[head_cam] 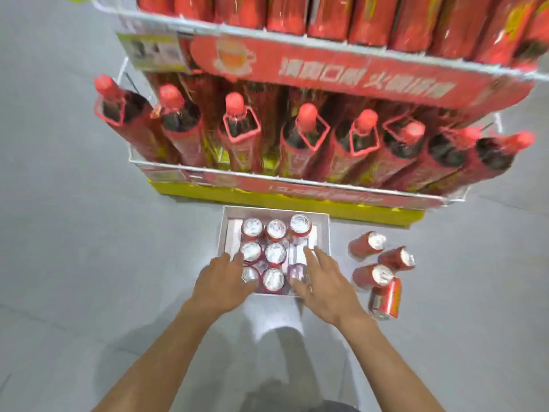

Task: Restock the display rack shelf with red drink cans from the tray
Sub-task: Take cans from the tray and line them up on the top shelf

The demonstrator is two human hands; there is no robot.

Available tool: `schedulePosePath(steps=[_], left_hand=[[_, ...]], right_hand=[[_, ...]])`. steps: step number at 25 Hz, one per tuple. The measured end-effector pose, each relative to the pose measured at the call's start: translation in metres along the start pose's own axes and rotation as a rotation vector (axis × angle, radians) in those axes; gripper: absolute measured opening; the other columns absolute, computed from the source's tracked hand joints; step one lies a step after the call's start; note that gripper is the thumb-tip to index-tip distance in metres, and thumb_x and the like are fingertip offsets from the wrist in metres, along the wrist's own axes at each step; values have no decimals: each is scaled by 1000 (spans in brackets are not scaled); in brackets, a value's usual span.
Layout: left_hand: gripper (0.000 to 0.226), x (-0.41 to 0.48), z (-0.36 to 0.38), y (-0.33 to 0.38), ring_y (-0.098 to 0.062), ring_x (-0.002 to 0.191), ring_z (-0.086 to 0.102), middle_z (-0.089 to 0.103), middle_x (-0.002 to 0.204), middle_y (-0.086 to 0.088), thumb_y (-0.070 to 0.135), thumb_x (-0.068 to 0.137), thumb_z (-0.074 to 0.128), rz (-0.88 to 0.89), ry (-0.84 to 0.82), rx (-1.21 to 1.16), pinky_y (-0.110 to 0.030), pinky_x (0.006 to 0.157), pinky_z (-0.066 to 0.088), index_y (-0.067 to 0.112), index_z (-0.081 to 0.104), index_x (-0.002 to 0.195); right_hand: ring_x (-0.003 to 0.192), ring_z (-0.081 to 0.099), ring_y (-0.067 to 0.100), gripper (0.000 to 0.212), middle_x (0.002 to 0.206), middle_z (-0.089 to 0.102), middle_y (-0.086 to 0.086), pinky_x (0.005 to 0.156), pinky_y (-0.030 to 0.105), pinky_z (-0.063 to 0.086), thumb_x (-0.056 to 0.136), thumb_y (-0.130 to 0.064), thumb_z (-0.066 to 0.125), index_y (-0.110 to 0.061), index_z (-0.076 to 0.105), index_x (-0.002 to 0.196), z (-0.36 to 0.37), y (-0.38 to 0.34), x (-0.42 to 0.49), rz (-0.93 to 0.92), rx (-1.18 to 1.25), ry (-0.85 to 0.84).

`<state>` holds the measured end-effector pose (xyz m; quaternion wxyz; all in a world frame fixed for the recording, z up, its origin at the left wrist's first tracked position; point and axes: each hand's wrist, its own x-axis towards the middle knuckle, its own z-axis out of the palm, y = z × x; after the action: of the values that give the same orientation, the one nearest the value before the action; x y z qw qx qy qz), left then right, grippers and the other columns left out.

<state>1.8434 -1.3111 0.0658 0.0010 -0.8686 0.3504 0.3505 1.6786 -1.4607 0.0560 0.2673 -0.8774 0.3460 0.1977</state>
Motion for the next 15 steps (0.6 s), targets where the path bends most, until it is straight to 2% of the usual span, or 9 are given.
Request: schedulePosePath(steps=[2, 6, 8, 11, 13, 15], left_hand=[[59, 54, 25, -10, -33, 122, 57, 62, 125, -9, 57, 89, 54, 34, 77, -34, -43, 93, 51, 17, 52, 132], [62, 129, 45, -17, -37, 123, 56, 60, 128, -16, 50, 90, 62, 17, 203, -71, -49, 93, 53, 9, 49, 134], [60, 152, 51, -17, -40, 121, 58, 62, 127, -19, 49, 91, 63, -7, 236, -89, -48, 93, 53, 4, 51, 129], [57, 180, 61, -16, -39, 111, 64, 67, 117, -20, 51, 93, 63, -8, 301, -71, -44, 86, 50, 2, 53, 120], [57, 192, 65, -14, -39, 106, 66, 70, 110, -18, 51, 89, 68, -21, 363, -110, -42, 80, 50, 5, 53, 119], [55, 194, 65, -15, -38, 104, 66, 72, 109, -15, 47, 83, 76, -2, 429, -228, -41, 79, 51, 9, 57, 119]], right_hand=[[159, 19, 31, 78, 173, 20, 12, 122, 43, 32, 105, -47, 51, -13, 17, 167, 27, 17, 46, 23, 67, 84], [151, 37, 31, 78, 164, 36, 10, 114, 43, 42, 102, -43, 59, -12, 21, 164, 56, 39, 101, 35, 129, 236], [141, 48, 34, 73, 156, 46, 13, 105, 44, 48, 101, -41, 62, -13, 27, 159, 60, 43, 118, 40, 149, 271], [113, 64, 32, 55, 125, 65, 8, 81, 41, 54, 96, -47, 68, -16, 46, 135, 64, 43, 143, 50, 218, 386], [96, 62, 24, 51, 104, 64, 0, 77, 39, 53, 94, -51, 71, -15, 52, 124, 65, 42, 156, 42, 258, 465], [81, 54, 15, 50, 89, 53, -10, 73, 33, 46, 94, -48, 74, -12, 53, 122, 64, 40, 158, 46, 315, 489]])
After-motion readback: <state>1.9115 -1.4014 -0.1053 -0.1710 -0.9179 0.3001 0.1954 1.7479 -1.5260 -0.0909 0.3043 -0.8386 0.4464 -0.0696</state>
